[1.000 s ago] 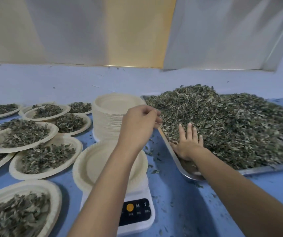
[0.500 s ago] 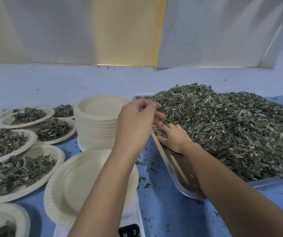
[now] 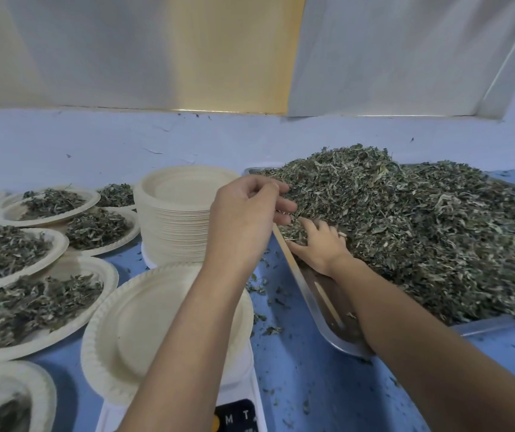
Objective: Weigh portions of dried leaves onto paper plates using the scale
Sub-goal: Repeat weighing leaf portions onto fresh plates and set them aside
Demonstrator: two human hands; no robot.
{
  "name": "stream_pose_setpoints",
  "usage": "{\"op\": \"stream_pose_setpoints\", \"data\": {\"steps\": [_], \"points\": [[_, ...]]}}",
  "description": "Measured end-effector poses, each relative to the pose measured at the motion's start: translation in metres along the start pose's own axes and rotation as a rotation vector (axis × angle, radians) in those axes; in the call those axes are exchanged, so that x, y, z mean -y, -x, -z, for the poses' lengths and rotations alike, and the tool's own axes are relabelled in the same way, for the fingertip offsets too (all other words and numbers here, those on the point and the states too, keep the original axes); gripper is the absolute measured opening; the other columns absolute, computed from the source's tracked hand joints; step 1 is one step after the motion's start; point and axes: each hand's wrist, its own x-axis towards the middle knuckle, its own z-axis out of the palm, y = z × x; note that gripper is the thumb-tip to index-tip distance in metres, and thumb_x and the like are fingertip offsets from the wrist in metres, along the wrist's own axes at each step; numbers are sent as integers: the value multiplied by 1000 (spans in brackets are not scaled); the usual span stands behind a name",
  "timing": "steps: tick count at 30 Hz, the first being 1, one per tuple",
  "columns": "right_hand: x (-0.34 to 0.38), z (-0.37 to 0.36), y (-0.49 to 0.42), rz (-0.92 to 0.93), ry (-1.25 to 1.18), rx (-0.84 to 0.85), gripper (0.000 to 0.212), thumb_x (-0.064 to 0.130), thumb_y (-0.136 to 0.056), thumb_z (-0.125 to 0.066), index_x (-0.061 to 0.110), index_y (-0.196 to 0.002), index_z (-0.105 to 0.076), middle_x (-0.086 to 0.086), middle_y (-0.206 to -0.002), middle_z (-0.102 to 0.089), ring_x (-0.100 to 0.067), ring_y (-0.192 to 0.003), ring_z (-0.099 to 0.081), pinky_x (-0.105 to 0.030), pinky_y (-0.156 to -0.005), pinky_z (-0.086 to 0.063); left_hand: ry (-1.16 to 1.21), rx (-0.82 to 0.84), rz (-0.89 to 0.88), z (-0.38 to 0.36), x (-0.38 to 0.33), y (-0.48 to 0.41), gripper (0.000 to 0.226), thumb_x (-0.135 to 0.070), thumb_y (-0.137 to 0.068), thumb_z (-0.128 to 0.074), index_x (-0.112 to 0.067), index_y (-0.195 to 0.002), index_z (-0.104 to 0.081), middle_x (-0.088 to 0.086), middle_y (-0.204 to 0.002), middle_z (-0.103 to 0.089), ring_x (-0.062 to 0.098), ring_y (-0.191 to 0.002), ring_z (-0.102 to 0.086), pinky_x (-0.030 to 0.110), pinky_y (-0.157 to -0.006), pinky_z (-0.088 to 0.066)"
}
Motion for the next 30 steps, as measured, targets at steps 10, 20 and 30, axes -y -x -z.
{"op": "stream_pose_setpoints", "data": {"steps": [10, 20, 30], "points": [[1, 3, 1, 283, 183, 41, 48, 46, -99, -34, 39, -146, -27, -1, -155, -24, -30, -137, -26, -50, -106, -32, 0, -20, 7, 2, 1, 0, 25, -9, -91, -47, -18, -77, -66, 0, -68, -72, 9, -54, -63, 11, -50, -42], [12, 7, 11, 309, 204, -15, 19, 21, -100, -40, 9, -114, -46, -15, -112, -41, -32, -106, -38, -42, -80, -39, 2, -49, 12, 10, -5, 3, 24, -8, -91, -47, -16, -78, -65, -4, -61, -69, 8, -51, -62, 10, -47, -40], [21, 55, 32, -225, -1138, -191, 24, 26, -102, -38, 11, -114, -52, -5, -87, -59, -15, -70, -55, -28, -70, -54, -25, -84, 48, 30, -9, 19, 25, -10, -90, -46, -18, -78, -66, -3, -66, -71, 8, -54, -63, 16, -54, -43]]}}
